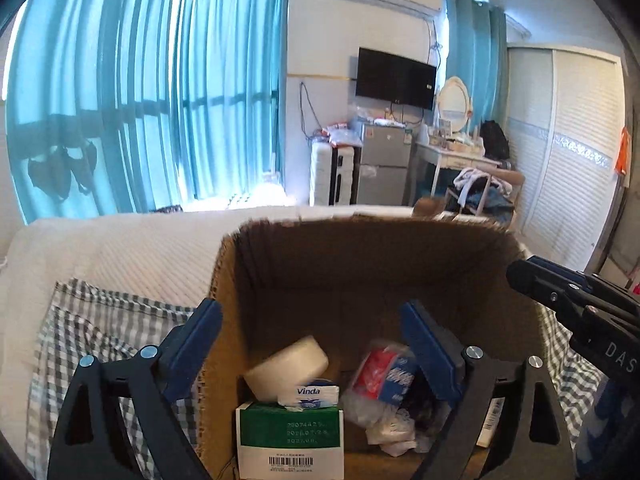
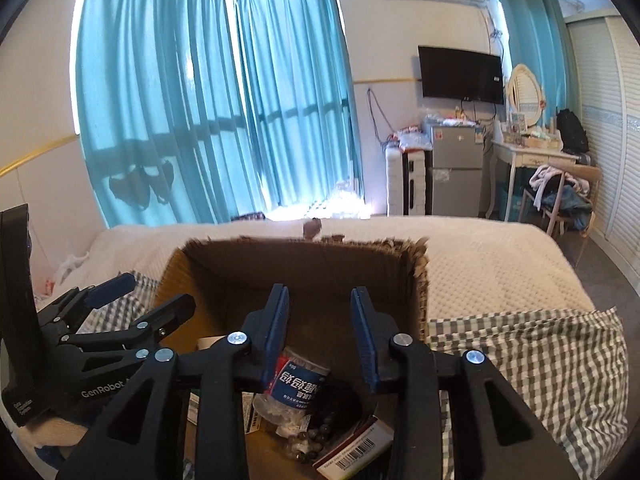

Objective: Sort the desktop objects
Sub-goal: 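Open both tools to drop the tape roll and bracelet into the box, then move both tools back toward the remaining items on the sheet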

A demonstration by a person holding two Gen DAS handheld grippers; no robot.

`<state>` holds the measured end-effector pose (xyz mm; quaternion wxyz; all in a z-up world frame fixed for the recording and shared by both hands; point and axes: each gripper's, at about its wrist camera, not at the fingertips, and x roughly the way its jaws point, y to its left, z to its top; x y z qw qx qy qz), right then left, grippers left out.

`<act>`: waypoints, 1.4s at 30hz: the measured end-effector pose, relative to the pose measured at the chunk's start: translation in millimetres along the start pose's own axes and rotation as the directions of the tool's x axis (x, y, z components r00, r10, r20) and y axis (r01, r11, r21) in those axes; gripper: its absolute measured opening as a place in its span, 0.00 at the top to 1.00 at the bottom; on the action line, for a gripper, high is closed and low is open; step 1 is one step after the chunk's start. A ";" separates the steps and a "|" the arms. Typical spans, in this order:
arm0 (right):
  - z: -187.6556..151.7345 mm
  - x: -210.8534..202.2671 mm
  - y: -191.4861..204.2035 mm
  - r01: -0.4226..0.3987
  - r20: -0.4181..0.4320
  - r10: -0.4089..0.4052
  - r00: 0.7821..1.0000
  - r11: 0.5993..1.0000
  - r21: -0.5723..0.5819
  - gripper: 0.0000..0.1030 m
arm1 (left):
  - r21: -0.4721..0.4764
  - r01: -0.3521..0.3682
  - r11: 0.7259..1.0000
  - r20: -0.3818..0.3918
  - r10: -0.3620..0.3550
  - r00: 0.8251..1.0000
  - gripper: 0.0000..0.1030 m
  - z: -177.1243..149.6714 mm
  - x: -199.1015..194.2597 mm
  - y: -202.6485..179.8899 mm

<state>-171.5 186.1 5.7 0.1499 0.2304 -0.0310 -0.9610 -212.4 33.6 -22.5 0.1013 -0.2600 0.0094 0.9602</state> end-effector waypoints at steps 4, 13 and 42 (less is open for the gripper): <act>5.3 -22.2 5.5 -0.006 0.038 0.006 0.999 1.000 0.002 0.63 | 0.003 0.002 1.000 0.052 -0.002 0.999 0.03 9.8 -26.0 -2.5; 5.4 -67.6 21.3 -0.021 0.100 0.022 0.995 1.000 -0.017 0.52 | 0.007 0.012 1.000 0.138 -0.013 0.990 0.00 23.3 -83.7 -5.0; -61.2 -136.1 31.0 -0.084 0.018 0.084 0.996 0.996 0.027 0.25 | -0.056 -0.061 0.997 0.201 0.071 0.977 0.00 -24.0 -187.1 12.8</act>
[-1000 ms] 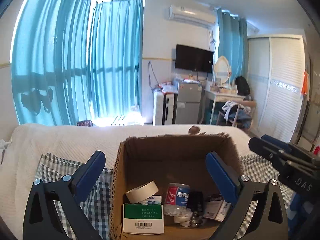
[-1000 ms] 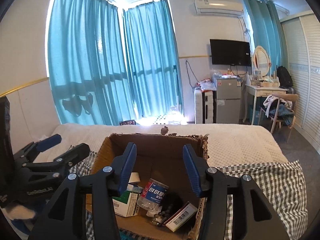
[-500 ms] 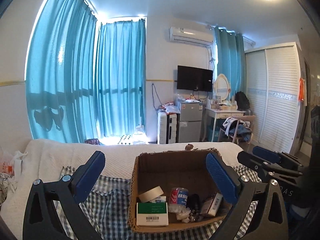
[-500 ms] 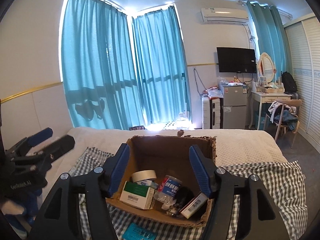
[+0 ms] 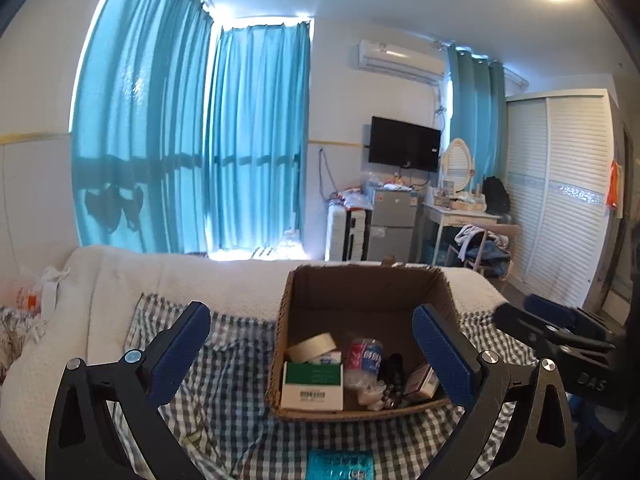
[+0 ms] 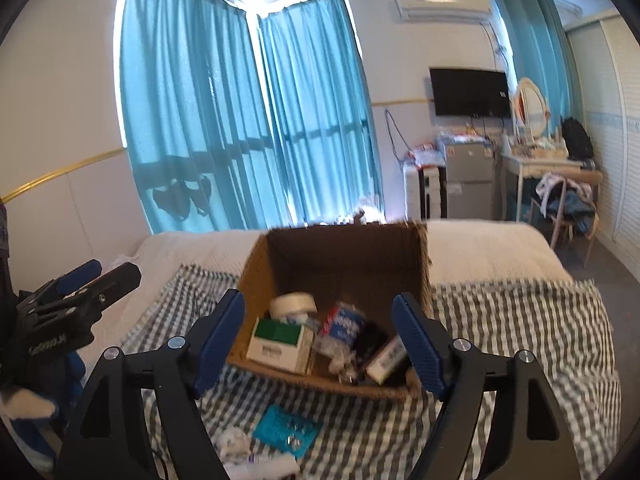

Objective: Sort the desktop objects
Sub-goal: 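Move both tools back toward the remaining items on the sheet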

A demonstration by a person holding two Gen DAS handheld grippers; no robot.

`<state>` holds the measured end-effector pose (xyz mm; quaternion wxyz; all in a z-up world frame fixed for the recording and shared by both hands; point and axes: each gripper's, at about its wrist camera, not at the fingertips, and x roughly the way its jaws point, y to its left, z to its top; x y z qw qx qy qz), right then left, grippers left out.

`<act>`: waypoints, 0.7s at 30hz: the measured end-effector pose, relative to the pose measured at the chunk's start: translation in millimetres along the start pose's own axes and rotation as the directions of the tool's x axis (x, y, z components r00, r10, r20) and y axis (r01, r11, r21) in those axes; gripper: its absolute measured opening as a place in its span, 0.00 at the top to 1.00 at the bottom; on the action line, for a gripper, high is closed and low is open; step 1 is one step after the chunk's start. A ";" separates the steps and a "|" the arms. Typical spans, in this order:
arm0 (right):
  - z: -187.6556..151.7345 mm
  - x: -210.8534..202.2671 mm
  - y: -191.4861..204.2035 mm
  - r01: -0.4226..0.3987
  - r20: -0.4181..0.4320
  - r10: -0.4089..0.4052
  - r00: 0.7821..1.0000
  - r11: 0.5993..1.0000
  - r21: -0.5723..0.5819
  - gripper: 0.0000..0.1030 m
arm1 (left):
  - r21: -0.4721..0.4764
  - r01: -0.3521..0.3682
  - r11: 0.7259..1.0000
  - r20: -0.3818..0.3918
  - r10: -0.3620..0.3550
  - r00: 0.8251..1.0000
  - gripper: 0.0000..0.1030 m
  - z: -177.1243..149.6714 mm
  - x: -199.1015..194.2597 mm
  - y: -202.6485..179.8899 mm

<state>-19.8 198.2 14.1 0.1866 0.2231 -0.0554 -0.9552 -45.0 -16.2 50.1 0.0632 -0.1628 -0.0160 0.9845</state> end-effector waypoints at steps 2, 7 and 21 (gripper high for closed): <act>-12.1 0.6 -2.5 0.000 -0.026 0.000 1.000 1.000 0.017 0.23 | 0.000 -0.016 1.000 -0.047 0.016 0.999 0.00 -8.2 3.7 5.1; -50.8 11.3 -1.2 0.006 -0.128 -0.003 0.992 1.000 0.020 0.23 | -0.012 -0.025 1.000 -0.159 0.023 0.987 0.00 -32.1 10.8 15.4; -133.9 36.0 35.5 -0.118 -0.385 0.112 0.916 0.993 0.009 0.23 | 0.015 -0.051 0.999 -0.391 0.053 0.919 0.00 -105.2 47.6 30.1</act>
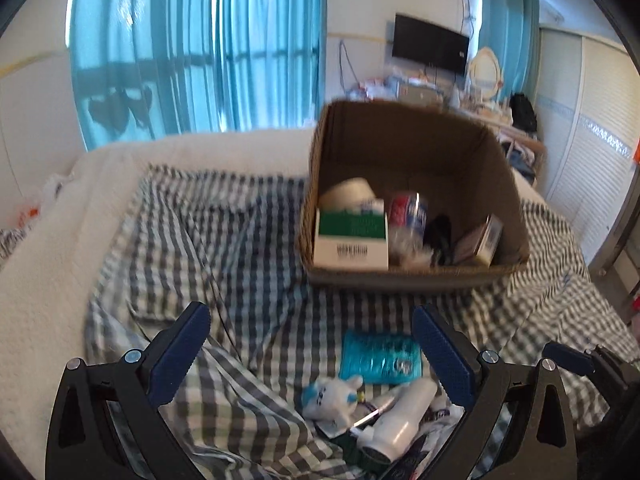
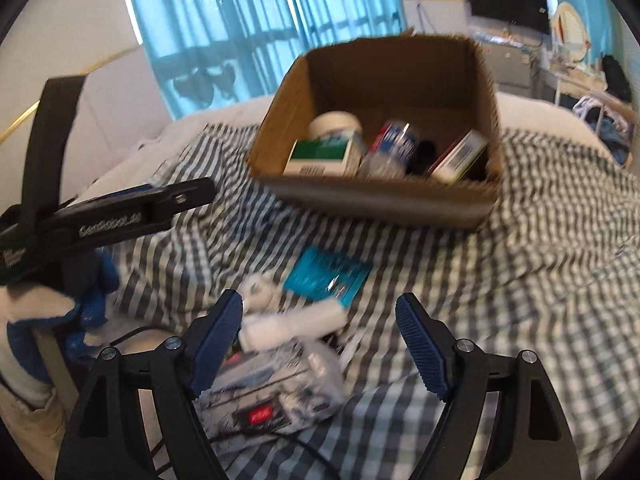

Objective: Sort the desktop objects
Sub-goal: 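Move both tools back toward the remaining items on the sheet, then grasp the white cartoon figurine with the left tool while the right tool grasps the clear plastic bag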

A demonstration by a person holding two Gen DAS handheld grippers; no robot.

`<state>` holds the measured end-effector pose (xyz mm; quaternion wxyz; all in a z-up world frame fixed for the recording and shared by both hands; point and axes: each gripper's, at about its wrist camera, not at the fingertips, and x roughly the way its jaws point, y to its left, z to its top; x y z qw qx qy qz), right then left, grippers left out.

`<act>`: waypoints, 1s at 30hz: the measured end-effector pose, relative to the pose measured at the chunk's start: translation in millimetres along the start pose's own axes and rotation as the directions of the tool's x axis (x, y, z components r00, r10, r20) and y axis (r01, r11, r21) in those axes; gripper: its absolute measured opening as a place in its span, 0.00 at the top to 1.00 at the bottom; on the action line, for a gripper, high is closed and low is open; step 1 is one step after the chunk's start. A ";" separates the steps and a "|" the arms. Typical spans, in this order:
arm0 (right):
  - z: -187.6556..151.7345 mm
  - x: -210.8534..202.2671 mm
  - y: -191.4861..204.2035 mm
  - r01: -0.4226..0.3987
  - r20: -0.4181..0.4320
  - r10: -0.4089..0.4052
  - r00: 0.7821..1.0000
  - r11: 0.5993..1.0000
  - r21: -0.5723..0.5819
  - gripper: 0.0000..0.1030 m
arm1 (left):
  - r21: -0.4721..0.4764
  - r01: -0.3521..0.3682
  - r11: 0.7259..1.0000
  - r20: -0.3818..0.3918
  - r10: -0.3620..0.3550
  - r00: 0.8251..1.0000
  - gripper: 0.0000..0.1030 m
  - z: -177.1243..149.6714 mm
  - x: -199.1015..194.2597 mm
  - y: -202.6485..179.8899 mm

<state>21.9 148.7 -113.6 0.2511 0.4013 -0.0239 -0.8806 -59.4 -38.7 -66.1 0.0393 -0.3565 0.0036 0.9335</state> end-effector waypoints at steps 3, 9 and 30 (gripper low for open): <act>-9.4 8.1 2.6 -0.016 -0.037 0.016 0.999 1.000 0.006 0.23 | -0.027 0.072 0.997 -0.064 -0.074 0.995 0.00 -4.6 10.6 -1.4; -15.2 24.3 4.6 -0.030 -0.084 0.031 0.996 0.999 0.011 0.23 | 0.007 0.073 0.997 -0.122 -0.072 0.990 0.00 -13.8 27.5 -9.6; -32.2 93.8 -10.7 -0.024 -0.312 0.032 0.950 0.999 0.029 0.23 | 0.050 0.006 0.999 -0.448 0.017 0.894 0.00 -59.9 124.1 -13.7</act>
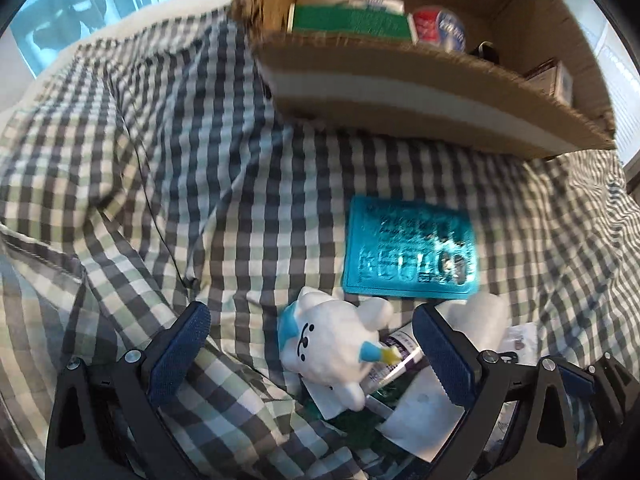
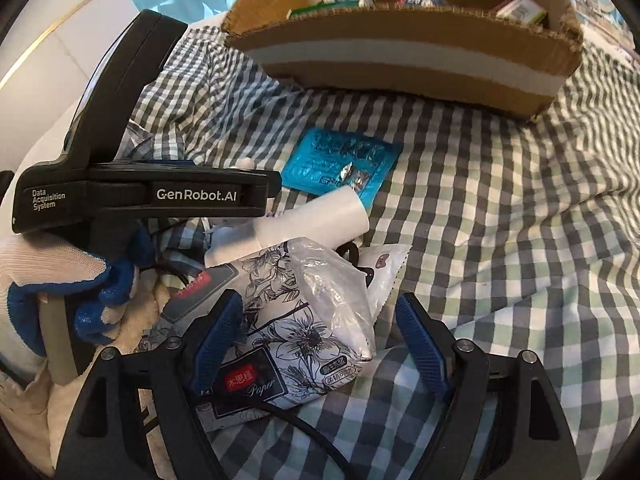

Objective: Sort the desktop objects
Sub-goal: 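Grasp the white cartoon figurine with the left tool while the right tool grasps the clear plastic bag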

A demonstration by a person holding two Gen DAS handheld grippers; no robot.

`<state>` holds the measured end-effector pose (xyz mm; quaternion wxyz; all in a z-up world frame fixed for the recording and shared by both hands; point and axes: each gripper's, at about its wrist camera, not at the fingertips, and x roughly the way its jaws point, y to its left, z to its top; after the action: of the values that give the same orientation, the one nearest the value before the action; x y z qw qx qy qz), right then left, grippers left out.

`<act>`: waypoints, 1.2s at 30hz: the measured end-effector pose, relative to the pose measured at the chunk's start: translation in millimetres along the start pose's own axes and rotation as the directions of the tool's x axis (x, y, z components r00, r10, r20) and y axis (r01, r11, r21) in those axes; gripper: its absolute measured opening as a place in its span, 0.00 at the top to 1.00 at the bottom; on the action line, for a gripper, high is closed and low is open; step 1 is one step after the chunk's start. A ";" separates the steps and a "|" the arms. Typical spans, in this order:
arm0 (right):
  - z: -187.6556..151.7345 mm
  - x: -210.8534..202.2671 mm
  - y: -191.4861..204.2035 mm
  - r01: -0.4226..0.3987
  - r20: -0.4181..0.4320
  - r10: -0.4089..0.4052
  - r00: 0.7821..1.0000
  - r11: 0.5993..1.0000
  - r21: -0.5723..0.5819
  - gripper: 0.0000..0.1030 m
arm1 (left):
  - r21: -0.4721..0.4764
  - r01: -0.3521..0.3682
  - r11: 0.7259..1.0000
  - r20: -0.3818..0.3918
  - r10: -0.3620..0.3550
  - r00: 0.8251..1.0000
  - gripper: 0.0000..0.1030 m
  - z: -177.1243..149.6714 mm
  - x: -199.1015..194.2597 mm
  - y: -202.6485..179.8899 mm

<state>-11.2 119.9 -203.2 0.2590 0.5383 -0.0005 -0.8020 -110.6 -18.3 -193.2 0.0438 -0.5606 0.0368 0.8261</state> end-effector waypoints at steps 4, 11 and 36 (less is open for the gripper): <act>0.0 5.9 1.1 -0.031 -0.023 0.031 0.999 0.999 -0.015 0.45 | -0.016 -0.013 1.000 -0.050 0.012 0.999 0.14 0.2 15.0 3.8; -3.2 -9.6 2.2 -0.074 0.042 0.074 0.996 0.997 -0.021 0.75 | -0.005 0.026 1.000 -0.064 -0.027 0.998 0.50 -4.4 18.8 2.2; -0.6 -122.0 9.0 0.151 0.447 -0.141 0.883 0.988 0.013 0.86 | 0.060 0.107 0.992 0.288 -0.120 0.950 0.50 -4.7 -96.6 -9.3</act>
<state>27.9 162.9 -95.6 0.1969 0.3355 -0.0104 -0.9212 -69.7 -12.6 -105.2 0.1083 -0.4329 0.0155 0.8948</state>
